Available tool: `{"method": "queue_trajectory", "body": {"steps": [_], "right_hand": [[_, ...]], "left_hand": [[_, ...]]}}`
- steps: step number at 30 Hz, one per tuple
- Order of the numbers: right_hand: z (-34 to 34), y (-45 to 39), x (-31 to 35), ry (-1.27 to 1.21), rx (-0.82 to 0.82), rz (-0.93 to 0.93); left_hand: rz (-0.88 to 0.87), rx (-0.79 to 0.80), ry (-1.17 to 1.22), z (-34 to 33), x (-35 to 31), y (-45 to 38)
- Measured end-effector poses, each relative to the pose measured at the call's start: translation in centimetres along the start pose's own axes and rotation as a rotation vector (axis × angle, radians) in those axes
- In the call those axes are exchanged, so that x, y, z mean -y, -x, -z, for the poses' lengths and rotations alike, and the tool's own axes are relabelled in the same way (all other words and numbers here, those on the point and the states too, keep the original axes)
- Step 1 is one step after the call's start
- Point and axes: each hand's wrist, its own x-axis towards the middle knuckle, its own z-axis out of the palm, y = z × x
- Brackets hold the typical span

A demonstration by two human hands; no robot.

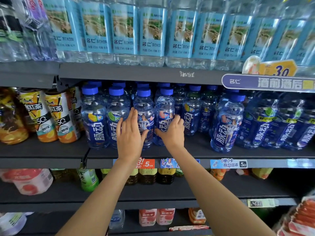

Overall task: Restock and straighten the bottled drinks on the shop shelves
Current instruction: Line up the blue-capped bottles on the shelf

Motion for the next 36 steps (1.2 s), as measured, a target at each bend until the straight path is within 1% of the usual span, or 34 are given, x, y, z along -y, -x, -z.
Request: {"method": "queue_trajectory", "body": {"steps": [3, 4, 5, 7, 8, 9, 11, 13, 15, 17, 19, 22, 27, 30, 32, 33, 35, 36], "right_hand": [[0.6, 0.6, -0.5, 0.006, 0.035, -0.009], [0.8, 1.0, -0.8, 0.020, 0.009, 0.000], [1.0, 1.7, -0.9, 0.028, -0.058, 0.042], [1.2, 2.6, -0.7, 0.006, -0.231, 0.222], [1.2, 2.8, -0.2, 0.007, -0.286, 0.322], [1.1, 2.7, 0.5, 0.029, -0.321, 0.404], [0.7, 1.9, 2.5, 0.109, -0.341, 0.471], [0.4, 1.2, 4.7, 0.170, -0.285, 0.464], [0.1, 0.9, 6.2, 0.197, -0.151, 0.440], [0.1, 0.7, 6.6, 0.230, -0.008, 0.455], [0.7, 0.7, 6.7, 0.261, 0.077, 0.458], [1.5, 0.6, 7.0, 0.289, 0.142, 0.476], [1.7, 0.3, 6.8, 0.274, 0.183, 0.472], [1.9, 0.7, 6.0, 0.225, 0.110, 0.505], [2.4, 1.0, 4.8, 0.087, -0.005, 0.544], [2.9, 1.0, 3.9, 0.013, -0.091, 0.550], [3.8, 0.6, 1.6, -0.089, -0.290, 0.469], [4.2, 0.2, 0.2, -0.122, -0.358, 0.366]], "left_hand": [[0.048, -0.009, 0.119, 0.8, -0.2, 0.6], [0.095, -0.013, 0.175, 1.1, -0.2, 1.3], [0.145, -0.016, 0.223, 1.3, 0.0, 2.2], [0.208, 0.004, 0.276, 1.5, 0.5, 4.0], [0.229, 0.027, 0.285, 1.3, 0.9, 4.7], [0.243, 0.042, 0.292, 1.2, 1.2, 5.1], [0.241, 0.041, 0.305, 1.2, 1.6, 5.0], [0.232, 0.034, 0.308, 1.6, 1.8, 4.4], [0.236, 0.056, 0.305, 2.0, 1.9, 4.1], [0.221, 0.064, 0.266, 2.2, 2.3, 4.1], [0.206, 0.061, 0.211, 2.1, 2.8, 4.4], [0.203, 0.073, 0.180, 1.6, 3.1, 4.6], [0.192, 0.079, 0.170, 1.2, 2.9, 4.6], [0.170, 0.049, 0.193, 1.3, 2.6, 4.8], [0.092, 0.021, 0.212, 1.4, 1.9, 4.7], [0.046, 0.017, 0.227, 1.5, 1.4, 4.5], [-0.030, 0.024, 0.264, 1.5, 0.4, 4.0], [-0.066, 0.031, 0.274, 1.4, -0.2, 3.7]]}}
